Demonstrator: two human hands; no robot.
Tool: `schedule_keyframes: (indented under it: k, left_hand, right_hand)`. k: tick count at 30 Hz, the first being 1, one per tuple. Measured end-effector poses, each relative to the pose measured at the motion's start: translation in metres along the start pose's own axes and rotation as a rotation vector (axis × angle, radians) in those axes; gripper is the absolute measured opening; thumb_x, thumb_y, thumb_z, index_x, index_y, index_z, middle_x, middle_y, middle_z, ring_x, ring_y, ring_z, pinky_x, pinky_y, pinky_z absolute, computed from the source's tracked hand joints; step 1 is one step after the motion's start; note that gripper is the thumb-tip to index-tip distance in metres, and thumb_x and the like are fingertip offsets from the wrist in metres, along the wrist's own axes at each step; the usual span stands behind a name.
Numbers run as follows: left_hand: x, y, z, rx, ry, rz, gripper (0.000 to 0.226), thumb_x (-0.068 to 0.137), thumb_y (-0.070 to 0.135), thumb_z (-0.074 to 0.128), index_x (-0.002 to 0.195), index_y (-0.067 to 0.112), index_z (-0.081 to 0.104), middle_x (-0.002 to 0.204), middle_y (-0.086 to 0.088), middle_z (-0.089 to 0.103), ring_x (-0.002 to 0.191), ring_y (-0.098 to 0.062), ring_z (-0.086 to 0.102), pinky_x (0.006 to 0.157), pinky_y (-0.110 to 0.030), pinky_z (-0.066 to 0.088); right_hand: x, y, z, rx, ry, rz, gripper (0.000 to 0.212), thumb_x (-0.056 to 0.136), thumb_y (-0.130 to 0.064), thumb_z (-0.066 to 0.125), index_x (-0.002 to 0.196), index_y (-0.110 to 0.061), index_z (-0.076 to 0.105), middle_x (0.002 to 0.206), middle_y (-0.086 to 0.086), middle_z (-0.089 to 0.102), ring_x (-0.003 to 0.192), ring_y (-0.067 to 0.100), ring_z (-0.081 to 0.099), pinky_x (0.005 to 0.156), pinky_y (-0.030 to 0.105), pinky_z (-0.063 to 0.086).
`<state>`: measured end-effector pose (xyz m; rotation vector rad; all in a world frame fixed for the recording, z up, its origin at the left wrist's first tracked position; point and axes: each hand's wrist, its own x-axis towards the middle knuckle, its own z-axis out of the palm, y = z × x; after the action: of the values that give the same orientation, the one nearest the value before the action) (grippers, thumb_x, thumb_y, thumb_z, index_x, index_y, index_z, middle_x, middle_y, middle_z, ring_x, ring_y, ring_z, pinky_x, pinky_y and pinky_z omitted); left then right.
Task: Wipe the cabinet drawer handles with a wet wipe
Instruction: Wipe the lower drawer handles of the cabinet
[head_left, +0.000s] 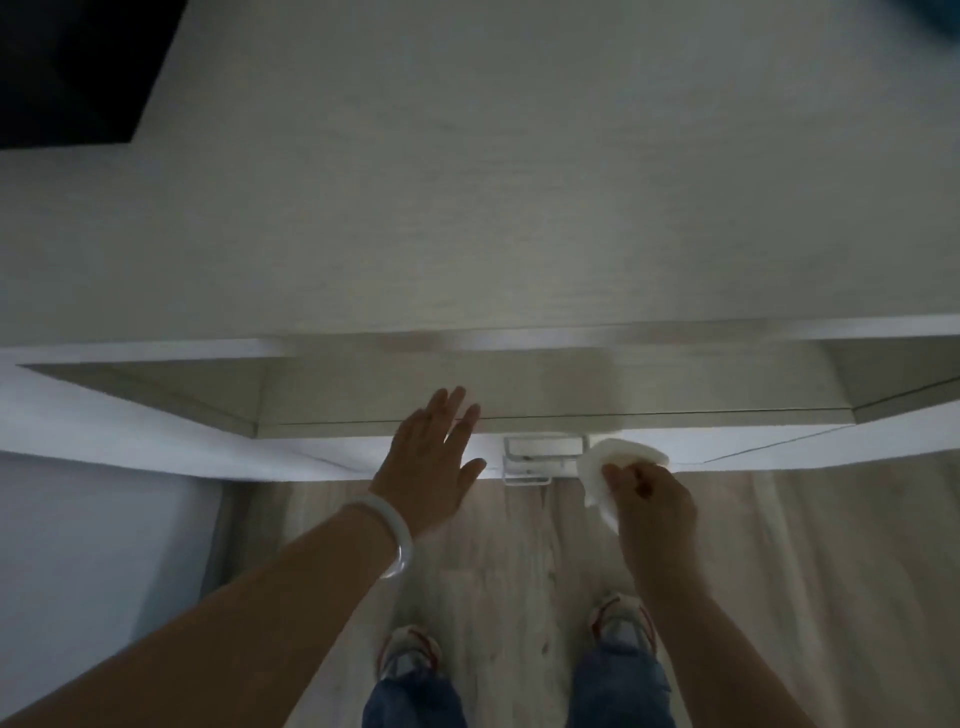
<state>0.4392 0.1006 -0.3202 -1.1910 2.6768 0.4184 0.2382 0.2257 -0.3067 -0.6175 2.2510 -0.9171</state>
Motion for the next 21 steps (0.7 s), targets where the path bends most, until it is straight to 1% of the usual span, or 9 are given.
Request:
schedule_keyframes:
  k: [2, 5, 8, 10, 12, 15, 16, 18, 21]
  left_hand:
    - [0.014, -0.015, 0.010, 0.054, 0.074, 0.129, 0.062, 0.096, 0.046, 0.028, 0.145, 0.011, 0.044, 0.155, -0.013, 0.035, 0.141, -0.032, 0.036, 0.110, -0.048, 0.036]
    - [0.042, -0.028, 0.017, 0.090, 0.080, 0.217, 0.064, 0.096, 0.049, 0.025, 0.150, 0.016, 0.035, 0.158, -0.009, 0.028, 0.146, -0.029, 0.027, 0.116, -0.047, 0.027]
    - [0.067, -0.039, 0.020, 0.174, 0.102, 0.302, 0.065, 0.096, 0.053, 0.024, 0.152, 0.019, 0.031, 0.160, -0.009, 0.025, 0.147, -0.030, 0.024, 0.116, -0.048, 0.017]
    - [0.078, -0.049, 0.021, 0.221, 0.136, 0.363, 0.067, 0.097, 0.057, 0.021, 0.154, 0.023, 0.024, 0.162, -0.006, 0.018, 0.149, -0.027, 0.017, 0.118, -0.048, 0.014]
    - [0.083, -0.054, 0.022, 0.237, 0.160, 0.394, 0.066, 0.097, 0.057, 0.020, 0.155, 0.026, 0.020, 0.163, -0.003, 0.013, 0.150, -0.025, 0.013, 0.120, -0.048, 0.013]
    - [0.085, -0.054, 0.023, 0.229, 0.202, 0.383, 0.061, 0.098, 0.052, 0.023, 0.154, 0.027, 0.024, 0.162, -0.003, 0.018, 0.149, -0.025, 0.018, 0.119, -0.048, 0.017]
    - [0.085, -0.054, 0.023, 0.223, 0.207, 0.379, 0.061, 0.098, 0.051, 0.023, 0.154, 0.027, 0.025, 0.162, -0.003, 0.020, 0.149, -0.025, 0.020, 0.119, -0.048, 0.017]
    - [0.085, -0.054, 0.024, 0.218, 0.219, 0.373, 0.060, 0.098, 0.051, 0.023, 0.154, 0.028, 0.025, 0.162, -0.003, 0.021, 0.148, -0.024, 0.020, 0.119, -0.047, 0.016]
    - [0.084, -0.054, 0.024, 0.213, 0.219, 0.367, 0.060, 0.098, 0.050, 0.024, 0.153, 0.027, 0.027, 0.161, -0.003, 0.022, 0.148, -0.024, 0.021, 0.119, -0.047, 0.016]
  right_hand:
    - [-0.005, -0.002, 0.012, 0.080, 0.061, 0.011, 0.009, 0.087, -0.017, 0.064, 0.082, -0.010, 0.061, 0.073, 0.003, 0.063, 0.070, 0.022, 0.060, 0.058, 0.021, 0.044]
    - [-0.006, -0.011, 0.034, 0.272, 0.112, 0.004, 0.009, 0.084, -0.008, 0.066, 0.088, -0.008, 0.057, 0.072, 0.000, 0.059, 0.061, 0.003, 0.055, 0.048, 0.008, 0.039]
    - [0.008, -0.007, 0.054, 0.297, 0.179, -0.064, 0.016, 0.082, -0.009, 0.070, 0.081, -0.014, 0.055, 0.070, 0.000, 0.056, 0.061, 0.009, 0.050, 0.054, 0.014, 0.039]
    - [0.018, 0.004, 0.066, 0.247, 0.163, -0.106, 0.013, 0.083, -0.012, 0.068, 0.079, -0.019, 0.058, 0.071, -0.004, 0.060, 0.063, 0.007, 0.053, 0.060, 0.022, 0.042]
    - [0.021, 0.014, 0.073, 0.173, 0.172, -0.187, 0.009, 0.084, -0.012, 0.067, 0.085, -0.021, 0.065, 0.084, -0.004, 0.062, 0.072, 0.008, 0.058, 0.067, 0.027, 0.047]
    - [0.017, 0.026, 0.077, -0.134, 0.295, -0.380, 0.015, 0.085, -0.012, 0.069, 0.098, -0.017, 0.070, 0.104, 0.004, 0.052, 0.088, 0.016, 0.049, 0.078, 0.028, 0.045]
    - [0.015, 0.031, 0.077, -0.240, 0.349, -0.427, 0.018, 0.083, -0.010, 0.071, 0.101, -0.013, 0.069, 0.106, 0.008, 0.050, 0.092, 0.019, 0.045, 0.079, 0.030, 0.044]
    - [0.010, 0.036, 0.078, -0.309, 0.382, -0.489, 0.025, 0.080, -0.003, 0.072, 0.103, -0.008, 0.065, 0.107, 0.013, 0.049, 0.095, 0.024, 0.045, 0.078, 0.035, 0.045]
    - [0.009, 0.037, 0.081, -0.253, 0.244, -0.591, 0.027, 0.082, 0.003, 0.066, 0.105, -0.009, 0.062, 0.107, 0.006, 0.050, 0.088, 0.024, 0.058, 0.071, 0.034, 0.054]
